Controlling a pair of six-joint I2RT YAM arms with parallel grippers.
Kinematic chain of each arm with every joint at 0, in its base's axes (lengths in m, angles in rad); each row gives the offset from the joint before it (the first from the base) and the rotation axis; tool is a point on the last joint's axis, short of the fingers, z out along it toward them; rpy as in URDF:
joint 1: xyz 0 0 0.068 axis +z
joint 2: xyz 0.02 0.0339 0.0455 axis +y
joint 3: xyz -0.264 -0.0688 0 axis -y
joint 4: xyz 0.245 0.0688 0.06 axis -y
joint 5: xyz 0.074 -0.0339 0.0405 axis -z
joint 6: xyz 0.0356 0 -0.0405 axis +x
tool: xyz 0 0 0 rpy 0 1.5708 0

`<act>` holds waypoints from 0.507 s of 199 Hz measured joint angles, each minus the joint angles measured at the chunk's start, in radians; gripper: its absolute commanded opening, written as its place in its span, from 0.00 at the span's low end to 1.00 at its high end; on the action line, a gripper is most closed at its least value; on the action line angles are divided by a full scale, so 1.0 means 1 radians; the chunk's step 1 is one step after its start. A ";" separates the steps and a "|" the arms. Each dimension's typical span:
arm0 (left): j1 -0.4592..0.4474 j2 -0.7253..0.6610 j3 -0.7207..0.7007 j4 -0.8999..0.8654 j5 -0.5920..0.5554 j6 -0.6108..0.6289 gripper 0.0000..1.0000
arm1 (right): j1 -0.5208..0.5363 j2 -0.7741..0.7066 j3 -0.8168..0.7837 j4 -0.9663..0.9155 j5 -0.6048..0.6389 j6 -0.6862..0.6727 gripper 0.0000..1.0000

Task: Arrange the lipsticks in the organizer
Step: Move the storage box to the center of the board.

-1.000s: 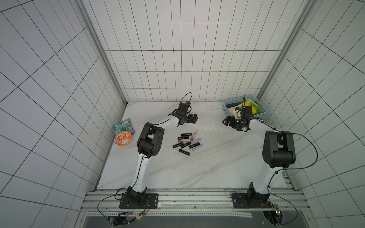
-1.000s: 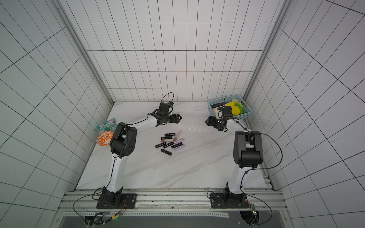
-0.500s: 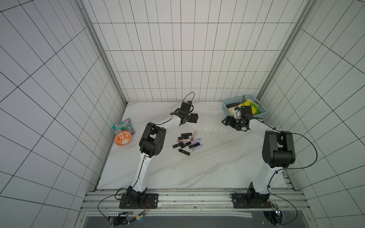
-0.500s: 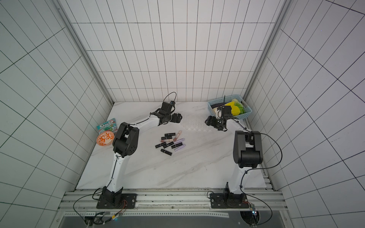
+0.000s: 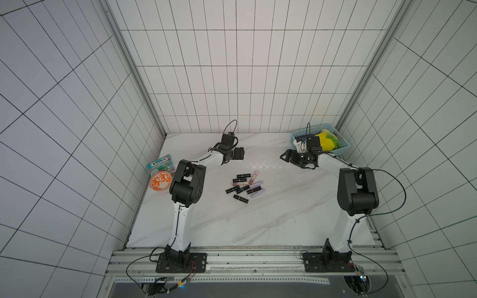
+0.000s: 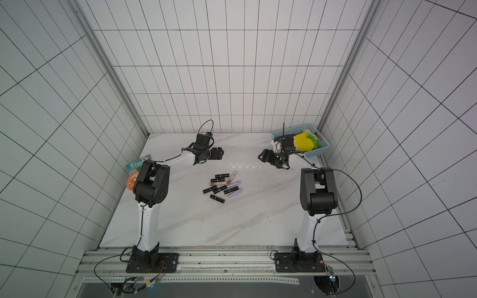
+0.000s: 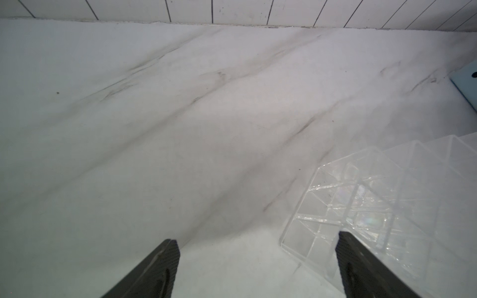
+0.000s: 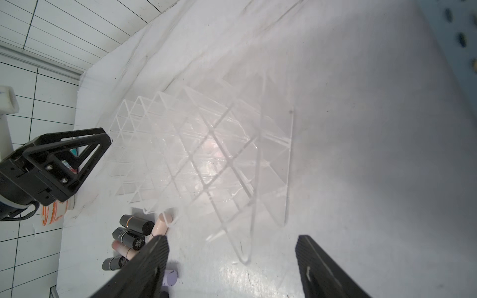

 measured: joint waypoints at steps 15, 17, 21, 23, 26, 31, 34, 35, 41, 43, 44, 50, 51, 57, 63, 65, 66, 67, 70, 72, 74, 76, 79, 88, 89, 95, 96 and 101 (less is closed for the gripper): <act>0.010 -0.029 -0.042 0.010 -0.007 -0.006 0.93 | 0.008 0.015 0.008 0.001 -0.003 0.006 0.81; 0.010 -0.032 -0.047 0.011 -0.008 -0.006 0.92 | 0.009 0.016 0.010 0.000 -0.003 0.007 0.81; 0.011 -0.040 -0.060 0.014 -0.010 -0.007 0.92 | 0.013 0.020 0.014 0.002 -0.004 0.008 0.81; 0.011 -0.043 -0.065 0.015 -0.011 -0.008 0.93 | 0.013 0.021 0.015 0.002 -0.004 0.009 0.81; 0.012 -0.049 -0.073 0.016 -0.013 -0.010 0.93 | 0.017 0.023 0.018 0.003 -0.004 0.011 0.81; 0.015 -0.057 -0.086 0.019 -0.015 -0.010 0.92 | 0.021 0.024 0.023 0.003 -0.005 0.011 0.81; 0.016 -0.061 -0.092 0.020 -0.016 -0.011 0.92 | 0.025 0.026 0.025 0.003 -0.005 0.012 0.81; 0.016 -0.062 -0.093 0.020 -0.016 -0.011 0.93 | 0.026 0.026 0.026 0.003 -0.005 0.012 0.81; 0.017 -0.069 -0.104 0.022 -0.017 -0.011 0.93 | 0.033 0.027 0.031 0.004 -0.007 0.014 0.81; 0.018 -0.071 -0.107 0.023 -0.017 -0.012 0.93 | 0.035 0.027 0.032 0.006 -0.009 0.014 0.81; 0.018 -0.072 -0.108 0.023 -0.016 -0.013 0.93 | 0.035 0.027 0.032 0.006 -0.009 0.014 0.81; 0.021 -0.075 -0.113 0.024 -0.016 -0.013 0.92 | 0.043 0.027 0.035 0.008 -0.011 0.015 0.80; 0.021 -0.075 -0.113 0.024 -0.016 -0.013 0.92 | 0.045 0.027 0.035 0.009 -0.012 0.015 0.80; 0.024 -0.076 -0.115 0.025 -0.016 -0.014 0.93 | 0.051 0.027 0.037 0.011 -0.014 0.017 0.80; 0.027 -0.076 -0.116 0.026 -0.013 -0.014 0.93 | 0.055 0.027 0.037 0.012 -0.016 0.018 0.80; 0.029 -0.076 -0.116 0.026 -0.013 -0.014 0.93 | 0.057 0.027 0.037 0.012 -0.016 0.018 0.80; 0.029 -0.076 -0.116 0.026 -0.012 -0.014 0.93 | 0.058 0.027 0.037 0.012 -0.017 0.018 0.80; 0.030 -0.076 -0.116 0.026 -0.012 -0.014 0.93 | 0.059 0.027 0.037 0.012 -0.017 0.018 0.80; 0.031 -0.076 -0.116 0.026 -0.011 -0.014 0.93 | 0.060 0.027 0.037 0.012 -0.018 0.018 0.80; 0.033 -0.076 -0.116 0.026 -0.011 -0.014 0.93 | 0.062 0.027 0.037 0.011 -0.018 0.018 0.80; 0.034 -0.076 -0.116 0.027 -0.011 -0.014 0.93 | 0.064 0.027 0.037 0.011 -0.018 0.018 0.80; 0.035 -0.076 -0.116 0.027 -0.011 -0.013 0.93 | 0.065 0.027 0.037 0.011 -0.018 0.018 0.80; 0.036 -0.076 -0.117 0.027 -0.010 -0.014 0.93 | 0.065 0.027 0.037 0.011 -0.018 0.018 0.80; 0.040 -0.076 -0.117 0.029 -0.010 -0.013 0.93 | 0.070 0.027 0.037 0.011 -0.018 0.016 0.80; 0.040 -0.076 -0.117 0.029 -0.010 -0.013 0.93 | 0.070 0.027 0.037 0.011 -0.017 0.016 0.80; 0.043 -0.076 -0.117 0.029 -0.010 -0.013 0.93 | 0.071 0.026 0.037 0.010 -0.014 0.013 0.81; 0.043 -0.076 -0.117 0.029 -0.010 -0.013 0.93 | 0.071 0.026 0.037 0.010 -0.013 0.012 0.81; 0.045 -0.076 -0.117 0.029 -0.010 -0.013 0.93 | 0.071 0.026 0.037 0.007 -0.009 0.009 0.82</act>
